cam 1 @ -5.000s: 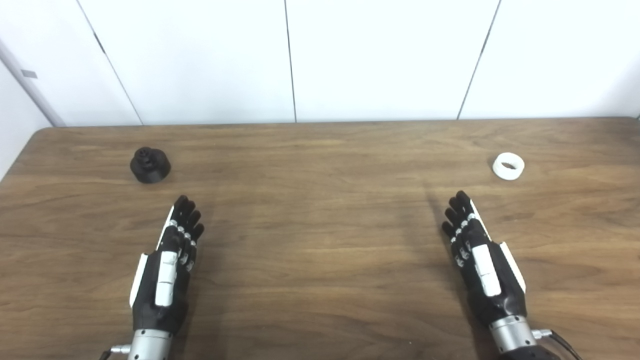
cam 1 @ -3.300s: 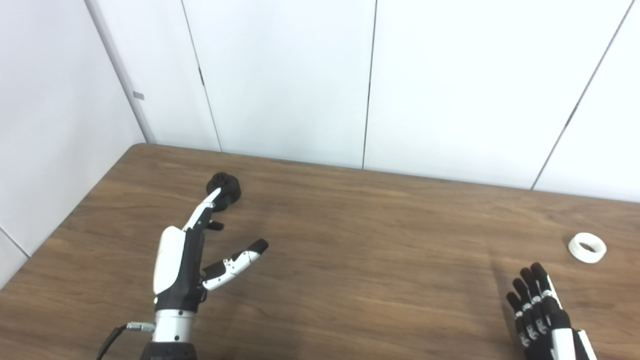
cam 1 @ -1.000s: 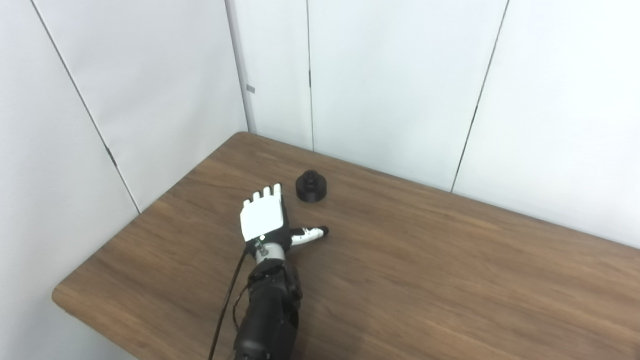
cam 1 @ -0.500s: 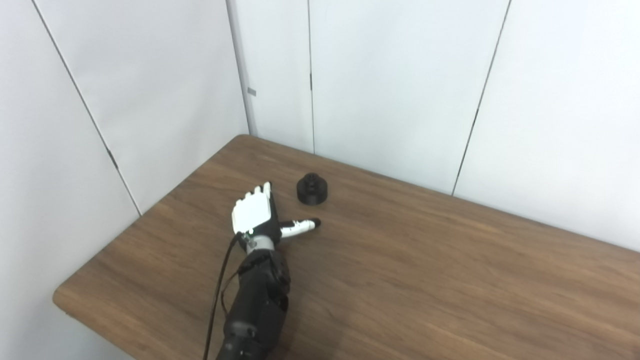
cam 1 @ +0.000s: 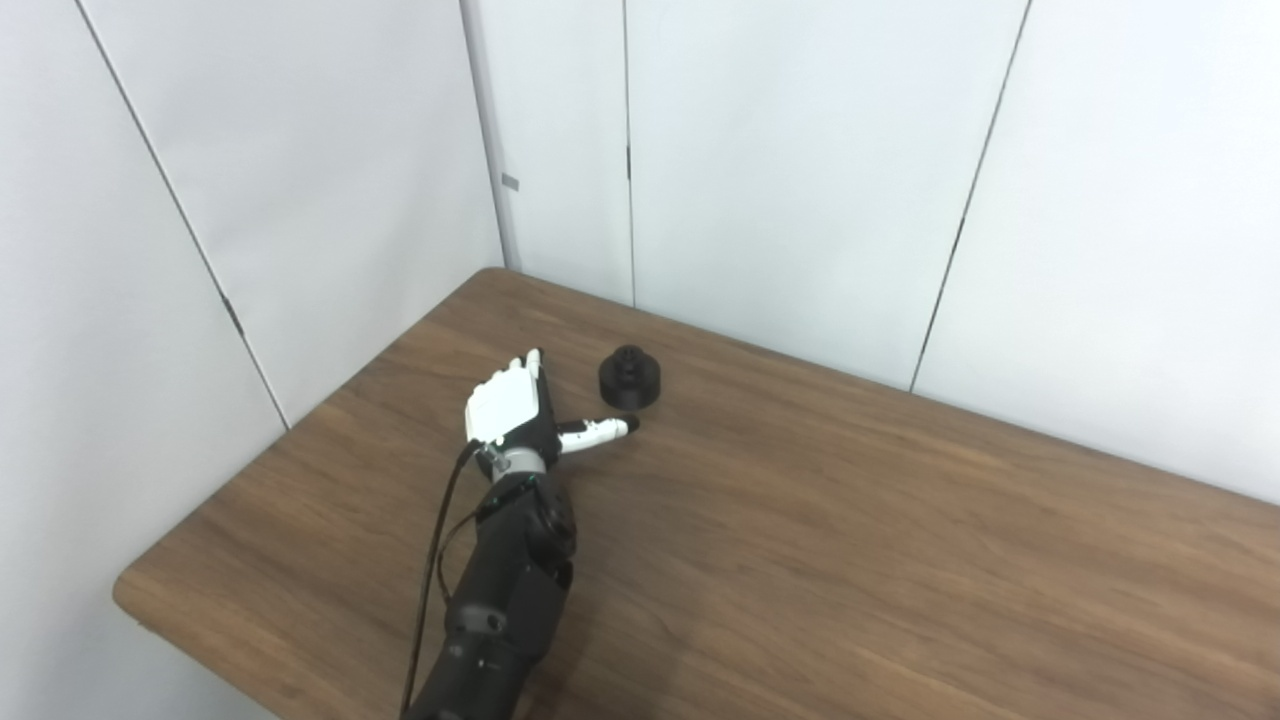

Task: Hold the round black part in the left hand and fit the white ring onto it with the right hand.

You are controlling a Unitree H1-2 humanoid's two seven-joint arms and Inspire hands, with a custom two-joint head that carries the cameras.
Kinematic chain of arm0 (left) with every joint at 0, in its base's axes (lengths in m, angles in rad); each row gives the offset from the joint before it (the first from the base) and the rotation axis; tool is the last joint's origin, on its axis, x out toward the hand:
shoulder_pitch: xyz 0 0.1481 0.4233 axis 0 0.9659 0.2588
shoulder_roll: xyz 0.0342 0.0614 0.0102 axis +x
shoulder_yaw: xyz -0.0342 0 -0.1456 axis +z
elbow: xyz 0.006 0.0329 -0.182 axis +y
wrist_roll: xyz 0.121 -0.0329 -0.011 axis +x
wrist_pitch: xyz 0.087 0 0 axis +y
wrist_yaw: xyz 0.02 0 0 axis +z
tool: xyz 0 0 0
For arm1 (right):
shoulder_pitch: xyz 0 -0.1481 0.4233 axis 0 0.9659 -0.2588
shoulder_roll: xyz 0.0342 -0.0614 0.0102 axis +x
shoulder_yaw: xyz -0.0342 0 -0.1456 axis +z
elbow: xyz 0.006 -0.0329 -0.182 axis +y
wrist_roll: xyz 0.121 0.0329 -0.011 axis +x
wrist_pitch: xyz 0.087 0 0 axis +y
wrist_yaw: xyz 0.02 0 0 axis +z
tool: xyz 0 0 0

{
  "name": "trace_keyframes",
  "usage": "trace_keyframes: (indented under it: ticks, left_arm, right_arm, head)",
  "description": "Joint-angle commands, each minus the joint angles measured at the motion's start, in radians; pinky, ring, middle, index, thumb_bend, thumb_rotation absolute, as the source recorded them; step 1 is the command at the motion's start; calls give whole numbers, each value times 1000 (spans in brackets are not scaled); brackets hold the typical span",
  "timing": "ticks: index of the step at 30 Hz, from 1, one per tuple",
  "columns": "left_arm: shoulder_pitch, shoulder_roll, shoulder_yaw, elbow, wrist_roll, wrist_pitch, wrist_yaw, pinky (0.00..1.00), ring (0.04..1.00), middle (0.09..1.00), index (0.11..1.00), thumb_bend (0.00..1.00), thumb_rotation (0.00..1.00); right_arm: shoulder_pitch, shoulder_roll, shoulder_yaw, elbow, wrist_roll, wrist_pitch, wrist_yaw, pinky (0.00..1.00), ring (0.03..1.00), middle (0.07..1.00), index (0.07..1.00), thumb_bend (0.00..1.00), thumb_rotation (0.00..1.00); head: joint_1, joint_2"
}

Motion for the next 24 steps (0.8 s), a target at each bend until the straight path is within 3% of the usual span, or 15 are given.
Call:
trace_keyframes:
  ticks: [1, 10, 24]
  left_arm:
    - [-49, 24, -10, 9, -27, 3, 2, 1000, 1000, 1000, 1000, 1000, 606]
    - [-90, 57, -80, 63, -70, 3, 20, 1000, 1000, 1000, 1000, 1000, 611]
    - [-107, 63, -158, 82, -110, 3, 24, 1000, 1000, 1000, 1000, 1000, 625]
  right_arm:
    - [69, 18, 10, 58, 11, -26, 16, 1000, 1000, 1000, 1000, 688, 759]
    - [88, 25, 15, 47, 2, -37, 8, 1000, 1000, 1000, 1000, 698, 770]
    - [115, 36, 28, 12, -14, -41, -4, 1000, 1000, 1000, 1000, 671, 777]
  head:
    - [-1, 2]
    - [-22, 0]
    - [-40, 7]
